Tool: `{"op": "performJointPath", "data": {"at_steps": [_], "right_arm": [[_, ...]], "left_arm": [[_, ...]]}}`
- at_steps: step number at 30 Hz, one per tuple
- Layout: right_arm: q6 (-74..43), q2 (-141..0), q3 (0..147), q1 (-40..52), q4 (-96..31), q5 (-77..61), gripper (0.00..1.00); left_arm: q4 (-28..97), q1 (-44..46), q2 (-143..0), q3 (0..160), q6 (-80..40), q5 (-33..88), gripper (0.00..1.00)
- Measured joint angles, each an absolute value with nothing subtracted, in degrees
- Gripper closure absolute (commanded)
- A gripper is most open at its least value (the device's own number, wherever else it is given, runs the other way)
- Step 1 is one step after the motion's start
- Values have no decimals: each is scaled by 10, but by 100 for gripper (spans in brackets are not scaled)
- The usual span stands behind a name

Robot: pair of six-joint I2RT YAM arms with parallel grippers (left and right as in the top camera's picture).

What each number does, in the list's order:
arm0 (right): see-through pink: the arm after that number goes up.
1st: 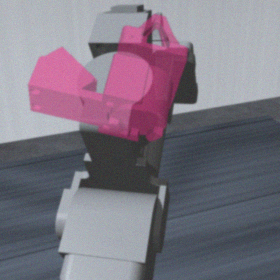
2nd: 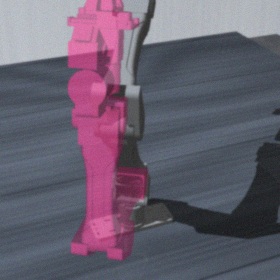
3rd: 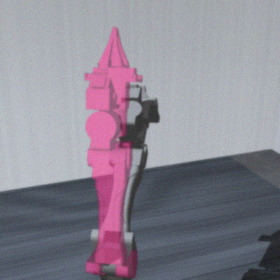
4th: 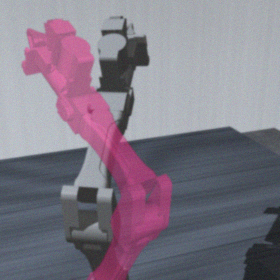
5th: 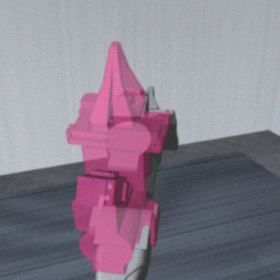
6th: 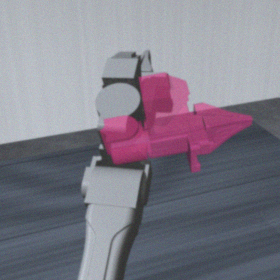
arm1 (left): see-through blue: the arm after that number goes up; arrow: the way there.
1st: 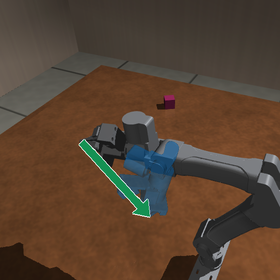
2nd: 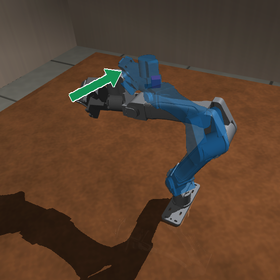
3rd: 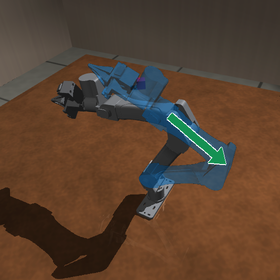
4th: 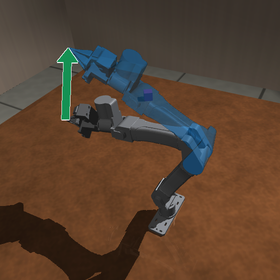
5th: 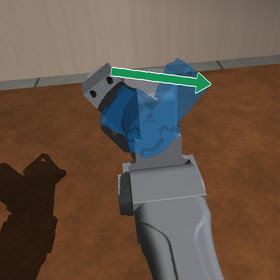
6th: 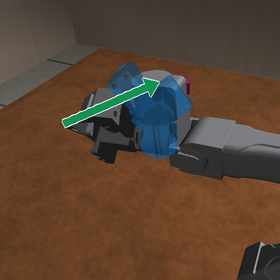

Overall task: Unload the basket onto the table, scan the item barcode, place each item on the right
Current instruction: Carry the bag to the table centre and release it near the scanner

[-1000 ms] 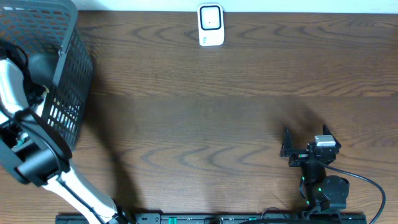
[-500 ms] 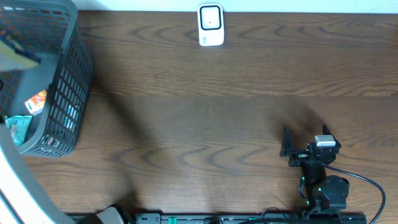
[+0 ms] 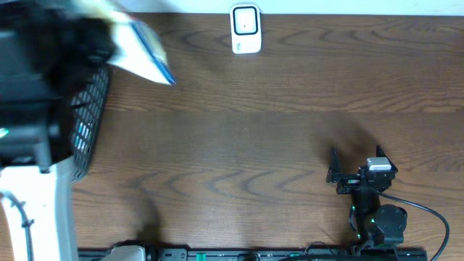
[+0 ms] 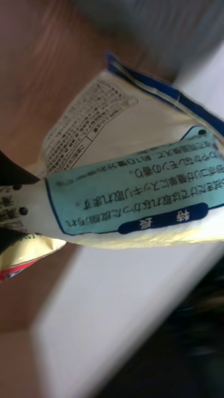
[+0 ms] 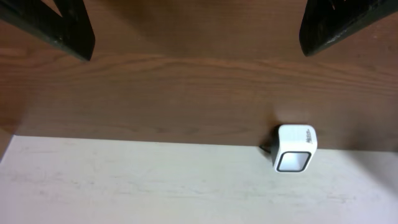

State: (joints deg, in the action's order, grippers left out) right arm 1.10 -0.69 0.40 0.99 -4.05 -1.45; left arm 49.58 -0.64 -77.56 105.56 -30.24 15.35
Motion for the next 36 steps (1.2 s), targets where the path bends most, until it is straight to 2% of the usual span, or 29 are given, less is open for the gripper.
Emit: {"op": "performJointPath", "data": {"at_steps": [5, 9, 20, 21, 23, 24, 26, 29, 36], "right_arm": [[11, -7, 4, 10, -41, -15, 1], [11, -7, 4, 10, -41, -15, 1], [11, -7, 4, 10, -41, -15, 1], [11, -7, 4, 10, -41, -15, 1], [11, -7, 4, 10, -41, -15, 1], [11, -7, 4, 10, -41, -15, 1], [11, -7, 4, 10, -41, -15, 1], [11, -7, 4, 10, -41, -15, 1], [11, -7, 4, 10, -41, -15, 1]], "left_arm": [[526, 131, -839, 1054, -242, 123, 93], [525, 205, -915, 1054, -198, 88, 93], [484, 301, -1145, 1053, -136, 33, 91], [477, 305, -1161, 1053, -135, 31, 85], [463, 313, -1190, 1053, -131, 30, 47], [456, 316, -1199, 1051, -130, 29, 37], [444, 320, -1208, 1047, -131, 28, 29], [430, 319, -1205, 1047, -128, 27, 25], [430, 287, -1152, 1047, -128, 27, 24]]}}
